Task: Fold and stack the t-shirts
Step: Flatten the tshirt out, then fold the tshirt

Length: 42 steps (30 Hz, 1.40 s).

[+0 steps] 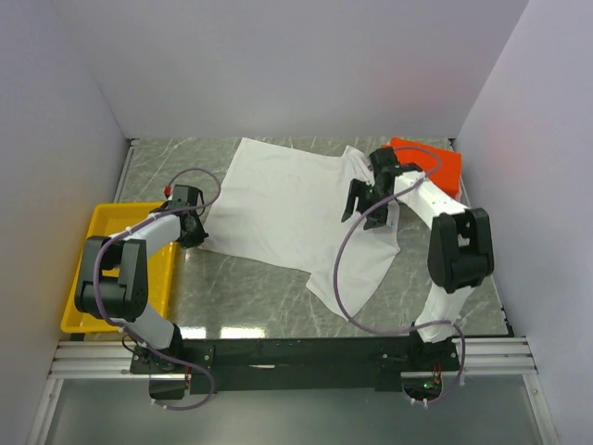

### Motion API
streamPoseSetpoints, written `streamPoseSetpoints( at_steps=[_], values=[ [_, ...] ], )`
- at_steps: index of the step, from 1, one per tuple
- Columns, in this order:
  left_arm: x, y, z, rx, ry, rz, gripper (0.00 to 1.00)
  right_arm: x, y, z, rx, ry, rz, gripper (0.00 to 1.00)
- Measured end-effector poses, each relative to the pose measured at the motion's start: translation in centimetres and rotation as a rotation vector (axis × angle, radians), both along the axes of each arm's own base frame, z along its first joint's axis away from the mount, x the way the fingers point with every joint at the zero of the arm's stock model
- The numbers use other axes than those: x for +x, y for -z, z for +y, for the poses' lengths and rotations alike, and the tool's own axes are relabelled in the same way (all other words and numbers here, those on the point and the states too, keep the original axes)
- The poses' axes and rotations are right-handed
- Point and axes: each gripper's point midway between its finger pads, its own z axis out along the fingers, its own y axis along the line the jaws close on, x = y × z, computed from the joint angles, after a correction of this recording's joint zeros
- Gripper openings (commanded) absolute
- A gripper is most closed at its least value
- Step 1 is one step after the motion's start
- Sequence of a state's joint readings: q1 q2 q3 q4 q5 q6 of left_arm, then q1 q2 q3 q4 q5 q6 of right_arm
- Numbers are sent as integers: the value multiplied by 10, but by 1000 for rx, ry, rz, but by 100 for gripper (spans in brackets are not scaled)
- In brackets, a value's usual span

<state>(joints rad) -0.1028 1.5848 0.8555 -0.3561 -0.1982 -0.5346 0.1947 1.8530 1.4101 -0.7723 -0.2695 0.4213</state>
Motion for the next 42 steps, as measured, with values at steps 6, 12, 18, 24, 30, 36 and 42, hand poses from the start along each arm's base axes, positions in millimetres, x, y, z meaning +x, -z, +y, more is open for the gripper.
streamPoseSetpoints(
  at_steps=[6, 12, 18, 24, 30, 36, 42],
  values=[
    [2, -7, -1, -3, 19, 12, 0, -75, -1, 30, -17, -115, 27, 75],
    [7, -15, 1, 4, 36, 7, 0, -154, 15, 37, -38, -174, 113, 70],
    [8, -17, 4, 8, 41, 12, 0, -198, 24, 19, -62, -136, 160, 59],
    [9, -20, 4, 11, 53, 13, 0, -225, 35, 18, -64, -140, 206, 49],
    [9, -21, 6, 16, 57, 18, 0, -243, 41, 26, -55, -174, 244, 45],
    [7, -20, 10, 23, 61, 28, 0, -256, 46, 37, -40, -208, 271, 43],
    [7, -20, 11, 25, 63, 30, 0, -268, 53, 38, -55, -223, 305, 42]
  ],
)
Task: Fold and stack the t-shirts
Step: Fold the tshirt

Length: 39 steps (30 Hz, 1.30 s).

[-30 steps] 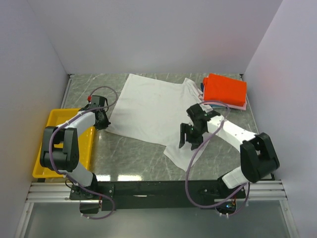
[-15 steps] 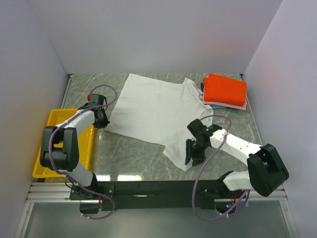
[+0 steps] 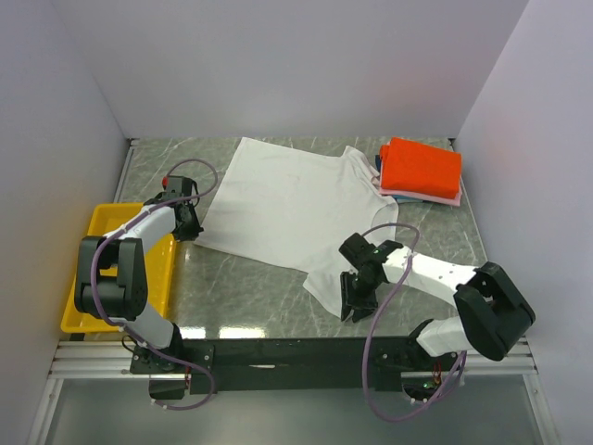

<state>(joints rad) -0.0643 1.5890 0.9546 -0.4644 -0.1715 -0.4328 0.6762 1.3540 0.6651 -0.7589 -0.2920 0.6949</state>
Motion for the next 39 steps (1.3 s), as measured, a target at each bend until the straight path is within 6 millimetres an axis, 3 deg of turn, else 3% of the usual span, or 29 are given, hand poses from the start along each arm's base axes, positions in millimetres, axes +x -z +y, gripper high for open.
streamPoseSetpoints(
  at_steps=[16, 20, 25, 29, 39],
  values=[
    [-1, 0, 1, -2, -1, 6, 0, -1, 13, 3, -28, 6, 33, 33],
    [-1, 1, 1, -6, 1, 6, 0, -4, 14, 4, -37, 0, 43, 17],
    [-1, 1, 1, -8, 0, 6, 0, -6, 15, 5, -46, 6, 59, 12],
    [-1, 1, 1, -10, 0, 7, 0, -6, 15, 5, -54, 2, 63, 0],
    [-8, -2, 6, -8, -5, 25, 0, -5, 8, -1, -93, -45, 55, 0]
  ],
)
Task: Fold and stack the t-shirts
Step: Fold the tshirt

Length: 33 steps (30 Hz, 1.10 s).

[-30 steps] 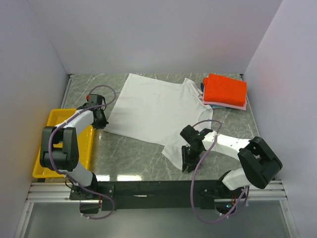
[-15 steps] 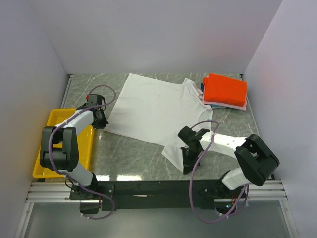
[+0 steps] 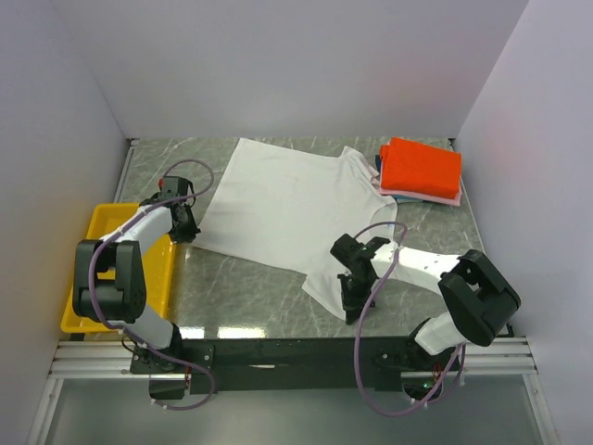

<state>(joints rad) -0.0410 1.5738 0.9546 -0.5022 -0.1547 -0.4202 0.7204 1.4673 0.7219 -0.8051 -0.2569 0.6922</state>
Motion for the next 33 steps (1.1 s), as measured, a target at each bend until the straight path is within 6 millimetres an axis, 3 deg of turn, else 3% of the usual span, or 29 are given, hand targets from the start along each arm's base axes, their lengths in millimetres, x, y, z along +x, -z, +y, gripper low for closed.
streamPoseSetpoints(
  at_steps=[7, 24, 29, 33],
  values=[
    [-5, -23, 4, -1, -12, -44, 0, -9, -9, -7, -9, -17, 17, 0],
    [-31, -47, 8, 3, -9, -50, 0, -25, -42, -9, 40, 0, 6, 0],
    [-35, -50, 3, -21, 2, -37, 0, -13, -65, 0, 69, 24, -43, 0],
    [-27, -59, -3, -52, 13, -57, 0, 5, -79, 9, 82, 32, -104, 0]
  ],
)
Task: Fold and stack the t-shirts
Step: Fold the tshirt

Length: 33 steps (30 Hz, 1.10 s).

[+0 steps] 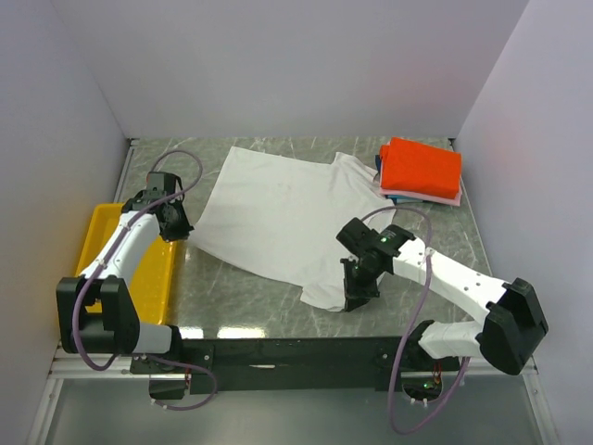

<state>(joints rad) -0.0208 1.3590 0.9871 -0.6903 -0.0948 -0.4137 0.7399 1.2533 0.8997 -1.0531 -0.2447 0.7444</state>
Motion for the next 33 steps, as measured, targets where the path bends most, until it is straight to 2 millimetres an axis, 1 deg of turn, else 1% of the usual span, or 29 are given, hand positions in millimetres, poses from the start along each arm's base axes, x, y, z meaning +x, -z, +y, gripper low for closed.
streamPoseSetpoints(
  at_steps=[3, 5, 10, 14, 17, 21, 28, 33],
  values=[
    [10, -6, -4, -21, 9, -19, 0, 14, -4, 2, -12, 18, -24, 0],
    [16, -7, -7, -33, 14, -24, 0, 26, -4, 1, -28, 41, -35, 0],
    [27, -1, -14, -72, 16, -15, 0, 61, -7, -3, -56, 90, -72, 0],
    [39, 0, -17, -90, 19, -12, 0, 92, -13, -12, -67, 131, -117, 0],
    [56, -3, -20, -106, 26, -31, 0, 114, -17, -18, -75, 152, -150, 0],
    [81, -8, -25, -130, 30, -60, 0, 139, -18, -26, -98, 161, -175, 0],
    [122, -7, -30, -152, 40, -80, 0, 181, -16, -40, -134, 172, -198, 0],
    [148, -7, -32, -160, 47, -92, 0, 214, -20, -53, -152, 190, -235, 0]
  ],
)
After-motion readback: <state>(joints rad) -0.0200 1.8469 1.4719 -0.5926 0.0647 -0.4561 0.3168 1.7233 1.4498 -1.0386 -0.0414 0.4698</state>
